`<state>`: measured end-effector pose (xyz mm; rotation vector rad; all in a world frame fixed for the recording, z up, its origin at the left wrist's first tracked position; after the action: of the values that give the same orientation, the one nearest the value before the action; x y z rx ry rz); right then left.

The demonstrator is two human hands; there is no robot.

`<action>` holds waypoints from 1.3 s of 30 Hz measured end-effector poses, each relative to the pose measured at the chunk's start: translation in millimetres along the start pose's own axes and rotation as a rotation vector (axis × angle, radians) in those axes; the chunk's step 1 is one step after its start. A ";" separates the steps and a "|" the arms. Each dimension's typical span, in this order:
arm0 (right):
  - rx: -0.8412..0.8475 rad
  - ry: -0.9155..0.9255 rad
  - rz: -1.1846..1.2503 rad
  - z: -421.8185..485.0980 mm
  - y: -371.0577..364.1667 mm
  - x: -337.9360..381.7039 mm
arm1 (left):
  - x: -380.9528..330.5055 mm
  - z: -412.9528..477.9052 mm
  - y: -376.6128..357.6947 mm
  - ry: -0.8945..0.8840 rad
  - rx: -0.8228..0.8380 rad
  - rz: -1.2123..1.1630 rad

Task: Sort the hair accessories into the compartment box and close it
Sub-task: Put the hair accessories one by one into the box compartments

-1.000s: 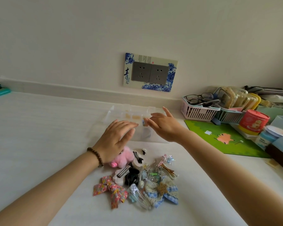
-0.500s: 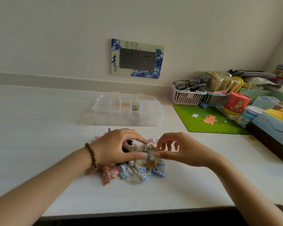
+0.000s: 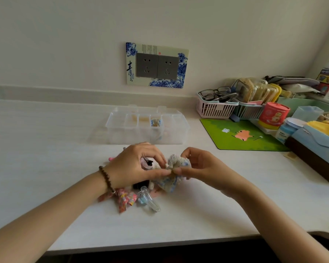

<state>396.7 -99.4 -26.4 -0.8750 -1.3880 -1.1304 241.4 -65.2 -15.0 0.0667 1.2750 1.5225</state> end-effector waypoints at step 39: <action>-0.075 0.305 -1.212 146.6 10.2 30.8 | 90.8 22.6 51.6 0.133 -0.361 0.516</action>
<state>360.4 41.2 12.0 0.2242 -1.6103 -2.0989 184.3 25.1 -18.3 0.0640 1.1138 2.2147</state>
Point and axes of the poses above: each hand's wrist, its own z-axis towards the middle knuckle, its own y-axis out of the back of the hand, x = y × z, the point moved 6 cm from there along z, towards the middle knuckle, and after that the axes turned 8 degrees about z, right-handed, at the moved point
